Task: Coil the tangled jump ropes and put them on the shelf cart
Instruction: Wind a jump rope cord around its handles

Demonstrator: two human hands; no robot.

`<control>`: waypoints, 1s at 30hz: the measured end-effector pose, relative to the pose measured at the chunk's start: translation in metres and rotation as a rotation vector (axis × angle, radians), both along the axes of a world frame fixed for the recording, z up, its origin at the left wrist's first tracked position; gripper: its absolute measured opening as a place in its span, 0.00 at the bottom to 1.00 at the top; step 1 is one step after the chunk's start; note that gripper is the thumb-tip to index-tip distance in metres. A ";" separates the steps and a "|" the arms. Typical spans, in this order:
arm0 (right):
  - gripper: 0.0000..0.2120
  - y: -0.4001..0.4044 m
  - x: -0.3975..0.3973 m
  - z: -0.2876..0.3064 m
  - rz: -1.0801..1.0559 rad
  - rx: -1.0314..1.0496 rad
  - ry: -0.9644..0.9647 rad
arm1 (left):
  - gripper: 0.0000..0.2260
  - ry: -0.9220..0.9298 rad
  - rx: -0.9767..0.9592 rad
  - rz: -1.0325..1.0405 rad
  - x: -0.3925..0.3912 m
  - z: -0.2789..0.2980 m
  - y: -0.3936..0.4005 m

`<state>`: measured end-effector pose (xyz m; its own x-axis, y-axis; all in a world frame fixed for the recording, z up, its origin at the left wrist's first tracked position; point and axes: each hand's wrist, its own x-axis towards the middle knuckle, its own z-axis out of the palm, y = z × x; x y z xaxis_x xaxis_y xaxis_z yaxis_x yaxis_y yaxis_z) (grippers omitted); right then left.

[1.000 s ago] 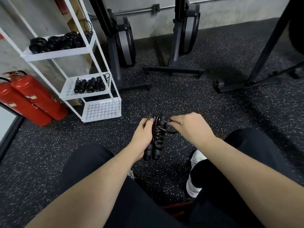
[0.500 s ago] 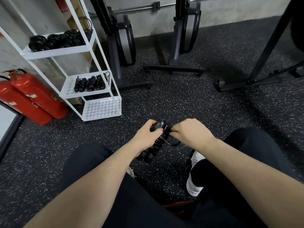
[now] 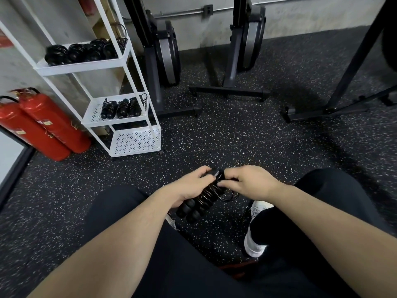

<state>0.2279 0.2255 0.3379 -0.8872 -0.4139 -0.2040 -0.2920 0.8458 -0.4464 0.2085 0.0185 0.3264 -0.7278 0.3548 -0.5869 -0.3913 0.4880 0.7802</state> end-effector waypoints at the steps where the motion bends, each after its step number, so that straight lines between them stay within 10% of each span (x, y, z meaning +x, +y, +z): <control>1: 0.15 -0.001 0.001 0.000 -0.027 -0.032 0.018 | 0.08 -0.025 0.030 0.024 0.000 0.002 0.000; 15: 0.17 -0.007 -0.001 0.001 0.196 0.330 0.118 | 0.14 -0.074 -0.018 -0.070 0.003 -0.002 -0.007; 20: 0.15 -0.010 0.005 -0.002 0.155 0.279 0.111 | 0.31 -0.121 0.012 0.064 0.003 -0.006 -0.002; 30: 0.11 -0.007 -0.001 0.003 -0.101 -0.095 -0.189 | 0.12 -0.188 0.200 0.398 0.001 0.004 0.007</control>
